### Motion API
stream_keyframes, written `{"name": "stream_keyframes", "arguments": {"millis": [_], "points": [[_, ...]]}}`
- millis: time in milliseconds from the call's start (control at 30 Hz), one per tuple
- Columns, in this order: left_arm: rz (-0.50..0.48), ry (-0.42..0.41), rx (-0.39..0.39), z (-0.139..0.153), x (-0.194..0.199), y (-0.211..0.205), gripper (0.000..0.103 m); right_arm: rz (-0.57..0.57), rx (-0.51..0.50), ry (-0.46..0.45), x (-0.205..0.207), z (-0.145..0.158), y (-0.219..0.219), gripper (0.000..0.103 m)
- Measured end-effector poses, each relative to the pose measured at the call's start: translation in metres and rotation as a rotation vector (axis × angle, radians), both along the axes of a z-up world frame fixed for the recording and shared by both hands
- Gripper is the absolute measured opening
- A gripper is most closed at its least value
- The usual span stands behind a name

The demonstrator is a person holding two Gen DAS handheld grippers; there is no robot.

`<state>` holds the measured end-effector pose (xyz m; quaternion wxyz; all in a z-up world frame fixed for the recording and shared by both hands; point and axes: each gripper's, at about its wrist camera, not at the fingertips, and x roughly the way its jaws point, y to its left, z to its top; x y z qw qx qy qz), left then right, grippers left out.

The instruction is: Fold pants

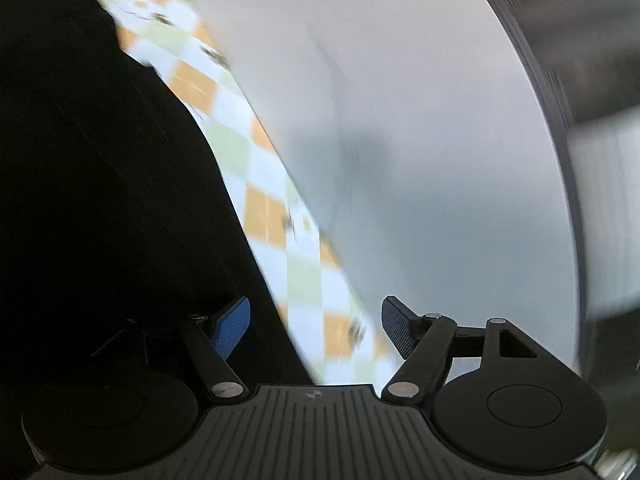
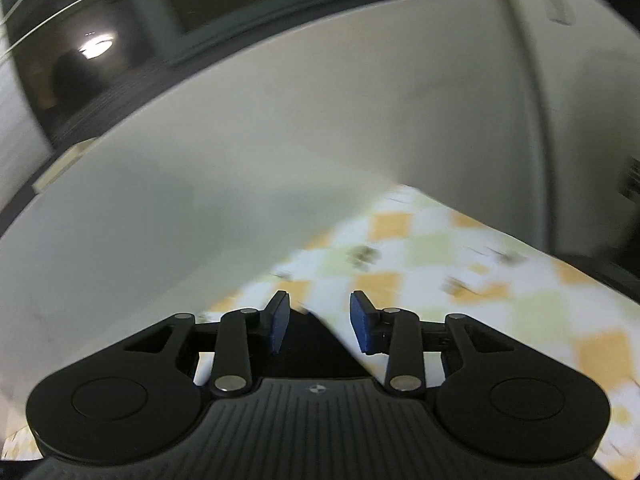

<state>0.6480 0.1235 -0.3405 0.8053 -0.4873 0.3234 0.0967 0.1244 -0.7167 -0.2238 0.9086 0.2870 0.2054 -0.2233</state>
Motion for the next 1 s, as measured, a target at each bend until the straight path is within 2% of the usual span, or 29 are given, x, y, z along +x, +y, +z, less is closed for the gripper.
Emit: {"name": "stream_keyframes", "arguments": {"millis": [100, 167, 300, 367, 467, 500, 533, 567, 633, 667, 733, 767, 833, 900, 933, 1000], "points": [[-0.12, 0.039, 0.041, -0.006, 0.003, -0.032, 0.074, -0.049, 0.098, 0.019, -0.028, -0.021, -0.002, 0.037], [-0.169, 0.085, 0.055, -0.019, -0.011, -0.05, 0.074, -0.049, 0.145, 0.051, -0.037, -0.033, 0.003, 0.037], [-0.185, 0.155, 0.068, -0.04, -0.031, -0.05, 0.072, -0.006, 0.189, 0.078, -0.038, -0.053, 0.015, 0.037], [-0.197, 0.149, 0.112, -0.042, -0.025, -0.046, 0.071, -0.011, 0.213, 0.05, -0.036, -0.057, 0.015, 0.037], [-0.205, 0.155, 0.131, -0.039, -0.024, -0.046, 0.071, -0.025, 0.265, 0.03, -0.027, -0.062, 0.009, 0.037], [-0.2, 0.155, 0.134, -0.039, -0.012, -0.047, 0.07, -0.026, 0.282, 0.034, -0.024, -0.067, 0.008, 0.037], [-0.192, 0.156, 0.136, -0.039, -0.011, -0.046, 0.069, -0.033, 0.289, 0.038, -0.022, -0.068, 0.007, 0.028], [-0.183, 0.158, 0.137, -0.04, -0.011, -0.045, 0.069, -0.046, 0.282, 0.056, -0.022, -0.065, 0.008, 0.008], [-0.168, 0.169, 0.141, -0.037, -0.012, -0.045, 0.066, -0.084, 0.193, 0.069, -0.024, -0.045, 0.014, 0.008], [-0.168, 0.175, 0.149, -0.038, -0.006, -0.05, 0.066, -0.089, 0.111, 0.057, -0.029, -0.029, 0.021, 0.008], [-0.177, 0.179, 0.172, -0.037, -0.006, -0.053, 0.065, -0.066, -0.024, 0.108, -0.034, -0.008, 0.034, 0.008], [-0.182, 0.177, 0.184, -0.039, -0.006, -0.054, 0.065, -0.049, -0.039, 0.142, -0.033, -0.007, 0.035, 0.009], [-0.191, 0.171, 0.209, -0.039, -0.004, -0.057, 0.065, -0.043, 0.002, 0.235, -0.03, -0.021, 0.026, 0.013], [-0.194, 0.169, 0.223, -0.038, -0.003, -0.059, 0.065, -0.082, 0.089, 0.322, -0.028, -0.04, 0.012, 0.023], [-0.194, 0.169, 0.224, -0.037, -0.003, -0.059, 0.065, -0.109, 0.106, 0.323, -0.031, -0.041, 0.01, 0.029], [-0.194, 0.17, 0.214, -0.035, -0.005, -0.056, 0.065, -0.12, 0.048, 0.308, -0.031, -0.031, 0.017, 0.032]]}}
